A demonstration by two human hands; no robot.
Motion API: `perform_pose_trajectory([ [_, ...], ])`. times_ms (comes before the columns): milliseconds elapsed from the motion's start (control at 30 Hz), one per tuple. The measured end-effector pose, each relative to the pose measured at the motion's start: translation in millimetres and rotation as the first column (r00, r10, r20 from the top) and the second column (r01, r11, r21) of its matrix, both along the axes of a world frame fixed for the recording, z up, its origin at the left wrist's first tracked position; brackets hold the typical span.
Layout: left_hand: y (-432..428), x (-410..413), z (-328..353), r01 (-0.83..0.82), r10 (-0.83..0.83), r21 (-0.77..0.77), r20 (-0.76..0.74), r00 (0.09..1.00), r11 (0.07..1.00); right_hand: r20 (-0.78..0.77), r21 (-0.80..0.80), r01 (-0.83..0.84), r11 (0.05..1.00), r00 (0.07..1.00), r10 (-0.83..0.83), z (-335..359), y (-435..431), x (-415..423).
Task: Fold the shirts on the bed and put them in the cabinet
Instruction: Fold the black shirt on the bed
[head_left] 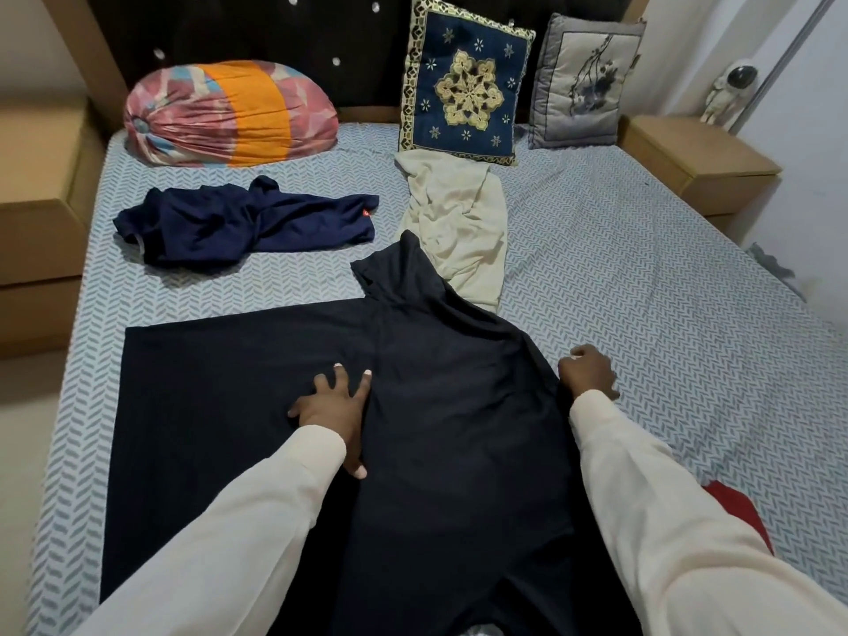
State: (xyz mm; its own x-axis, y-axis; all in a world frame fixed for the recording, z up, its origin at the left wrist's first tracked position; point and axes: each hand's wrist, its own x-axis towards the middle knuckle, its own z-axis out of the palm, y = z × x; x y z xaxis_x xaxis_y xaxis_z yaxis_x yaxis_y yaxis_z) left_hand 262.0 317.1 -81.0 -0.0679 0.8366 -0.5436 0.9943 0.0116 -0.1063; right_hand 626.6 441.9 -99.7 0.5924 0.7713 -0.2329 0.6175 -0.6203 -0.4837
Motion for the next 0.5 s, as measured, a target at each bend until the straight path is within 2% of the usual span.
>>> perform_pose_trajectory([
  [67,6.5,3.9,-1.1,0.0,0.0,-0.023,-0.026,1.0,1.0,0.055,0.104,-0.099,0.99,0.994,0.093,8.4,17.6,-26.1],
  [167,15.1,7.0,-4.0,-0.008,0.005,-0.052,-0.049,0.999,0.999,0.08,0.251,-0.323,0.913,0.946,0.313,13.6,55.5,-66.7],
  [233,18.5,9.1,-4.5,-0.008,0.003,-0.072,-0.064,0.998,0.997,0.04,0.21,-0.437,0.875,0.898,0.439,18.1,77.6,-94.3],
  [367,22.8,11.4,-5.5,-0.022,0.016,-0.095,-0.067,0.998,0.995,0.018,-0.011,-0.634,0.773,0.773,0.634,17.6,110.8,-133.1],
  [433,24.7,10.5,-7.8,-0.026,0.019,-0.093,-0.073,0.997,0.995,0.013,-0.047,-0.644,0.763,0.764,0.645,17.3,126.7,-139.4],
  [500,24.7,10.9,-8.0,-0.024,0.017,-0.094,-0.073,0.997,0.995,-0.048,0.049,-0.525,0.85,0.849,0.527,22.7,138.5,-132.9],
])
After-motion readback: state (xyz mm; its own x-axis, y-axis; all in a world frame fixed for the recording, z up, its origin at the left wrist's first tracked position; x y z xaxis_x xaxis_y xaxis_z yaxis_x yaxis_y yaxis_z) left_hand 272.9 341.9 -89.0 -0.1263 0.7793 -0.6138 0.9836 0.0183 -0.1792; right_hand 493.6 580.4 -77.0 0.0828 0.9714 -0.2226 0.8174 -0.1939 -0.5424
